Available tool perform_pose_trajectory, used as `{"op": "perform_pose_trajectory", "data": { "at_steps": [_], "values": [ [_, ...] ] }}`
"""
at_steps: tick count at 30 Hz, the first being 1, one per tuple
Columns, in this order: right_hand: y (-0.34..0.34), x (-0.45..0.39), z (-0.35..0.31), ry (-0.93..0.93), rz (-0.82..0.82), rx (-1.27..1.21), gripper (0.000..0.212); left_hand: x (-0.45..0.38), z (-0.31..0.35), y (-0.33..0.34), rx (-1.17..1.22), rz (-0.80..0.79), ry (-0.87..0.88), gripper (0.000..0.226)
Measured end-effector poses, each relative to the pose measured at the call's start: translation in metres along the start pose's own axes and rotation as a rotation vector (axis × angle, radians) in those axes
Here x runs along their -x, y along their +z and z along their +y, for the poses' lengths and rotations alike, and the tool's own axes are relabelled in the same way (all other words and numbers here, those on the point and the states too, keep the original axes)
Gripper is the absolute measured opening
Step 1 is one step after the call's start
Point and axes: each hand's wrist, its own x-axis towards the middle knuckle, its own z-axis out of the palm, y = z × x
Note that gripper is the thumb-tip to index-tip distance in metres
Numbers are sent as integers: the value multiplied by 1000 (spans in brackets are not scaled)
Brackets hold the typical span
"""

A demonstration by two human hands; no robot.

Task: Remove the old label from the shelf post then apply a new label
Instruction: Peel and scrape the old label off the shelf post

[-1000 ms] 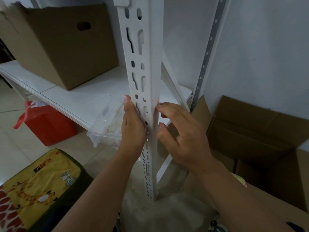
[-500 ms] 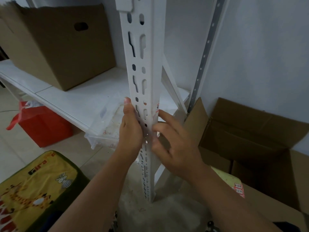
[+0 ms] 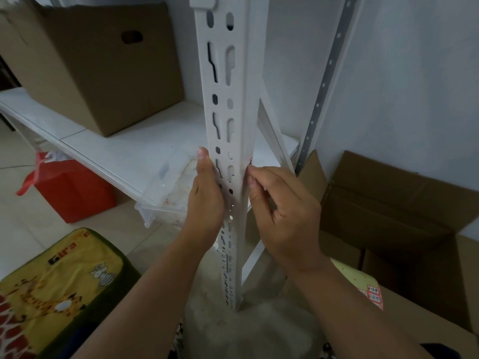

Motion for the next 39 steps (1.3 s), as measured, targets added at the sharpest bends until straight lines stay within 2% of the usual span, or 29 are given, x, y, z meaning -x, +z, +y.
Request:
{"op": "perform_pose_trajectory", "data": {
  "at_steps": [18,26,39],
  "values": [
    [2,-5,-2,-32,53,28,21,0,0,1,-8,25,-50,52],
    [6,-3,-3,3,73,12,15,-2,-3,3,73,78,-63,62],
    [7,-5,-7,56,77,-41,14,-1,-4,4,93,65,-39,63]
  ]
}}
